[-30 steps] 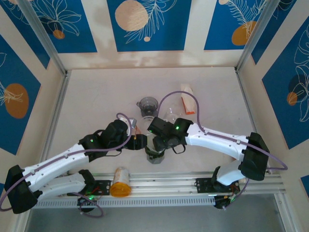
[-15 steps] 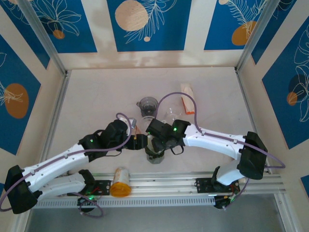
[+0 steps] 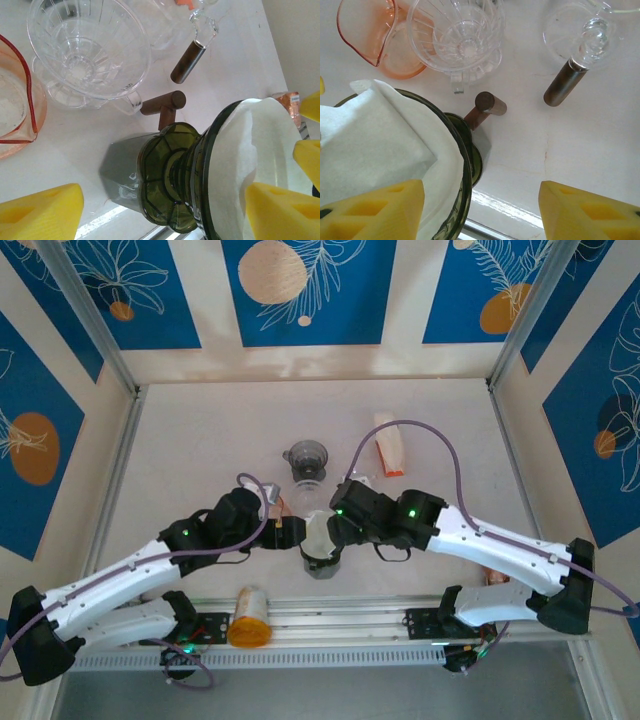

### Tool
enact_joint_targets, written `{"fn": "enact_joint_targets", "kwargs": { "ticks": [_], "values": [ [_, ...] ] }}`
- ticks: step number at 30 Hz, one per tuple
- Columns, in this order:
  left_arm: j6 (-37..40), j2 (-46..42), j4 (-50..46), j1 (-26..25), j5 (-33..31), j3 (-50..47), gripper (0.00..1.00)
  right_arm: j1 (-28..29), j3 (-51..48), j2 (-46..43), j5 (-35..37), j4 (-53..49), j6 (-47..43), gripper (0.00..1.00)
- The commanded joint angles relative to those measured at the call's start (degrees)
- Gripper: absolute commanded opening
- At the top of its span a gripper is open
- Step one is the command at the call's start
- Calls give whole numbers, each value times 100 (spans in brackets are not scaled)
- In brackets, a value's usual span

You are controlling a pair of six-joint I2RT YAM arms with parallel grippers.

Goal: Place the coffee filter in the dripper

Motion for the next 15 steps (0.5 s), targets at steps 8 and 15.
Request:
{"fn": "enact_joint_targets", "kwargs": {
  "ticks": [8,15],
  "values": [
    [-73,-95,90,49,56,125,72,37,-366,-39,20,-40,277,50],
    [-46,-200,15,57,-30,115,76,40,-384,-28,18,-62,304,46]
  ]
}}
